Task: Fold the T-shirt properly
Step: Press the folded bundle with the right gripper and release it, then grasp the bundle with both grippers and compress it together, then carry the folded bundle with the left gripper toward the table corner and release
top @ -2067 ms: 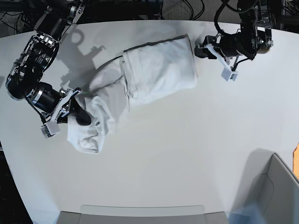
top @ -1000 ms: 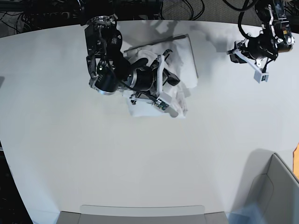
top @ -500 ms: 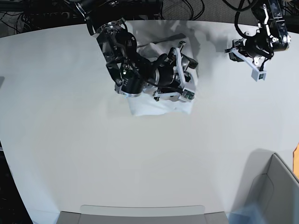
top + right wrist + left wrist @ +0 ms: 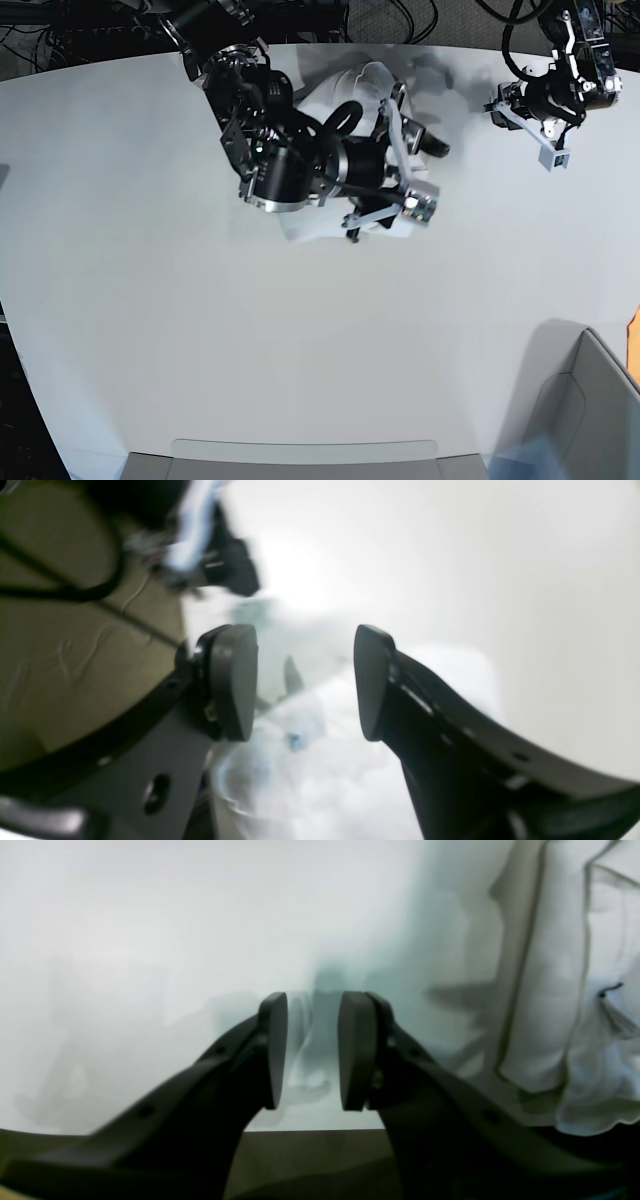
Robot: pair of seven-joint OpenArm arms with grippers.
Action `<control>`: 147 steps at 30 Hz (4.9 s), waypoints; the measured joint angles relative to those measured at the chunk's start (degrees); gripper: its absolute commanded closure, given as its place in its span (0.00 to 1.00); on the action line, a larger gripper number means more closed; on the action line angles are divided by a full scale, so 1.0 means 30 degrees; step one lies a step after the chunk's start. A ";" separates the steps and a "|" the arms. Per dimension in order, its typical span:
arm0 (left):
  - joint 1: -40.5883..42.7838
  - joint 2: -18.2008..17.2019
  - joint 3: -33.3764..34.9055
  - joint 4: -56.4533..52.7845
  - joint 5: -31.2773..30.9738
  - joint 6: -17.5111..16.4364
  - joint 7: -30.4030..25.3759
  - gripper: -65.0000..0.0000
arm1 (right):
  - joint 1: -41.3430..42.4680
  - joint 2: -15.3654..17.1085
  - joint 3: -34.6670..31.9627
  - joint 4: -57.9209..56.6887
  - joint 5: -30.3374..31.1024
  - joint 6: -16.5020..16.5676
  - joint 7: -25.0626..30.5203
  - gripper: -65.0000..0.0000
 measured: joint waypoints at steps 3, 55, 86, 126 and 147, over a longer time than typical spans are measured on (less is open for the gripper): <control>-0.0284 -0.0015 0.0000 -0.0663 0.0117 0.0007 0.0051 0.73 | -0.0058 0.1151 0.1792 0.0015 -0.0226 0.0000 -0.0153 0.54; -0.4918 -0.0998 1.6684 -0.2127 -0.0991 0.0153 -0.4685 1.00 | 0.2550 0.3752 0.4707 -1.0958 -0.1362 0.0007 0.1887 0.99; -0.4379 -0.0532 1.4200 0.2441 0.0015 0.4350 -0.4415 1.00 | 0.0357 0.3876 0.4626 -0.2237 0.1348 0.0080 -0.0211 0.99; -0.6666 0.3177 0.7555 0.0087 0.3636 0.1647 -0.5872 1.00 | -0.6776 0.6237 1.6283 -0.2572 0.4619 -0.1253 0.2477 0.99; -0.4765 0.3279 0.9216 -0.1858 0.3672 0.1355 -0.9289 1.00 | -0.7781 0.6135 1.8644 -0.1632 0.4707 -0.1195 0.1559 0.99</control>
